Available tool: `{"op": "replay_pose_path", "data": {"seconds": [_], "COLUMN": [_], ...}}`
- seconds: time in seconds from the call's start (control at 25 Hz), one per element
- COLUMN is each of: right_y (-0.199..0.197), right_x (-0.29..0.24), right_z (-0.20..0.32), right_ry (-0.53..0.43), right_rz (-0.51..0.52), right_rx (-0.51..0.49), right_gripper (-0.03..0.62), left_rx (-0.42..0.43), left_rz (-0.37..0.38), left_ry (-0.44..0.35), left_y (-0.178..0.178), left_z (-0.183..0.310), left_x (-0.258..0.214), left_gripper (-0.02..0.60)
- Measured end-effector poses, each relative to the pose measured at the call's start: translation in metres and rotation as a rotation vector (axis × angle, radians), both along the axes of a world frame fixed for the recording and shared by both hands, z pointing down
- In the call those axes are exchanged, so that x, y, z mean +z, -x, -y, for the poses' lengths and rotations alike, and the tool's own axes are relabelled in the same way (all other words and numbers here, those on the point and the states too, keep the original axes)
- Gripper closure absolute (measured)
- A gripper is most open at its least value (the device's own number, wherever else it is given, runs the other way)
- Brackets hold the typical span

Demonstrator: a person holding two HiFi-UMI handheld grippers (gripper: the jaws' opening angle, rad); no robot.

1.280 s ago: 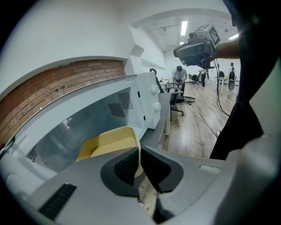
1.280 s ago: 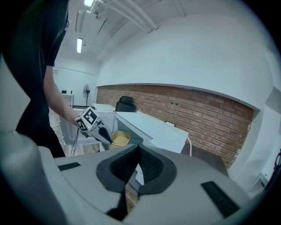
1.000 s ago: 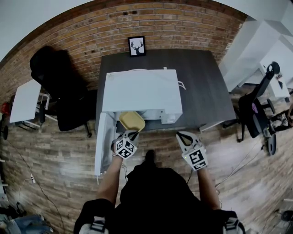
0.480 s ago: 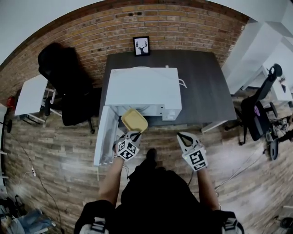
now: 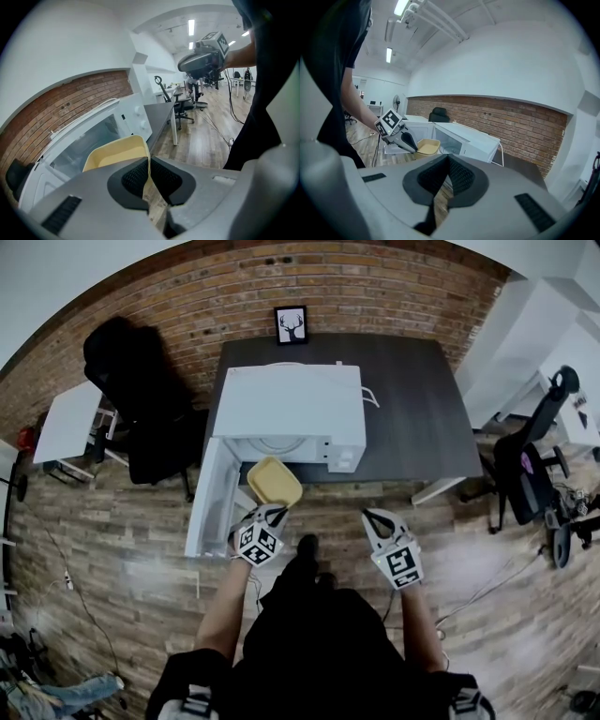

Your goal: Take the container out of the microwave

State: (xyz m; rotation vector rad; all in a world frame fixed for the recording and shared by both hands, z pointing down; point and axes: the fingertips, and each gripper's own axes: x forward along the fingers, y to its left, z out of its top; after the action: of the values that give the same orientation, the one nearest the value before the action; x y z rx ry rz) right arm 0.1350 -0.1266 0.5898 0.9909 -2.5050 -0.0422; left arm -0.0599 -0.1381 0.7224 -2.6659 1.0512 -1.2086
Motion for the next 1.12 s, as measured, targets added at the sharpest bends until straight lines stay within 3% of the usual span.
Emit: {"op": "replay_pose_path", "data": {"seconds": [0.52, 1.12], "right_y": [-0.018, -0.024], "right_x": [0.002, 0.007], "right_z": [-0.041, -0.055], "right_ry": [-0.016, -0.017], "right_rz": [0.013, 0.006], "right_rx": [-0.009, -0.004], "right_gripper": [0.595, 0.595], "left_rx": [0.024, 0.058], "left_rz": [0.02, 0.015], "left_ry": [-0.023, -0.035], "left_y": [-0.022, -0.036], "left_z": [-0.044, -0.054], "left_x": [-0.005, -0.011], "left_gripper": [0.565, 0.565]}}
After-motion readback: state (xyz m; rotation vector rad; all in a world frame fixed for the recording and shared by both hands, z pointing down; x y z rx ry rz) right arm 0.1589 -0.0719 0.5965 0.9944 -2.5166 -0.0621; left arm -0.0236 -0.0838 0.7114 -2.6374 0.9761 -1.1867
